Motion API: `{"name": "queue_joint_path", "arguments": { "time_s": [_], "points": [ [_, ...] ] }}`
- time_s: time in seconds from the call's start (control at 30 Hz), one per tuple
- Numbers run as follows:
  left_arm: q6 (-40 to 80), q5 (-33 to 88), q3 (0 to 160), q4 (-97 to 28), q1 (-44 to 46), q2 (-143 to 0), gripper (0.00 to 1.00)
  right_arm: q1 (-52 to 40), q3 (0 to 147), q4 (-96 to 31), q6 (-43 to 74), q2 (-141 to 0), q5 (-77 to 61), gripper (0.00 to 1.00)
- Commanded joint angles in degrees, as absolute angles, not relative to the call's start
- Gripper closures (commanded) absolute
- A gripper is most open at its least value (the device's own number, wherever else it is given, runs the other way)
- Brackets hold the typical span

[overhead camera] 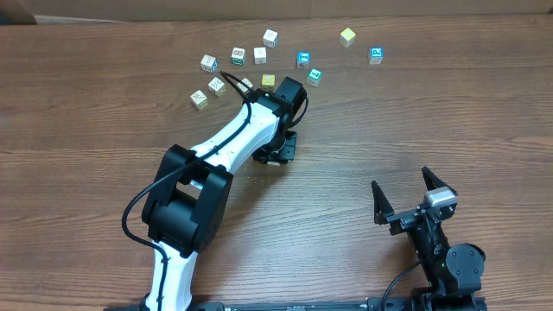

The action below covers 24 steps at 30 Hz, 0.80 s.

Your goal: Form a circle

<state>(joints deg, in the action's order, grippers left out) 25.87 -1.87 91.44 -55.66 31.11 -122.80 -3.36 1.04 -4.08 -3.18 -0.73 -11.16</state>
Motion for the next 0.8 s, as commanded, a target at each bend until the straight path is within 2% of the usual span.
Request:
{"name": "queue_joint_path", "arguments": {
  "time_s": [0.0, 0.27, 0.4, 0.53, 0.63, 0.77],
  "points": [
    [32.05, -4.62, 91.07, -55.90, 31.31, -123.76, 0.67, -3.29, 0.45, -3.75, -2.83, -0.19, -11.22, 0.00],
    [34.70, -5.30, 91.07, -56.10, 31.31, -123.76, 0.64, -3.29, 0.45, -3.75, -2.83, -0.19, -11.22, 0.00],
    [34.24, -5.32, 91.07, -56.12, 31.31, -123.76, 0.55, -3.29, 0.45, -3.75, -2.83, -0.19, -11.22, 0.00],
    [31.94, -5.32, 91.07, -55.61, 31.31, -123.76, 0.42, -3.29, 0.45, -3.75, -2.83, -0.19, -11.22, 0.00],
    [28.45, -5.48, 91.77, -55.42, 31.22, -123.74, 0.37, -3.29, 0.45, -3.75, -2.83, -0.19, -11.22, 0.00],
    [25.02, -7.55, 97.73, -56.95, 29.93, -123.74, 0.35, -3.29, 0.45, -3.75, -2.83, -0.19, -11.22, 0.00]
  ]
}}
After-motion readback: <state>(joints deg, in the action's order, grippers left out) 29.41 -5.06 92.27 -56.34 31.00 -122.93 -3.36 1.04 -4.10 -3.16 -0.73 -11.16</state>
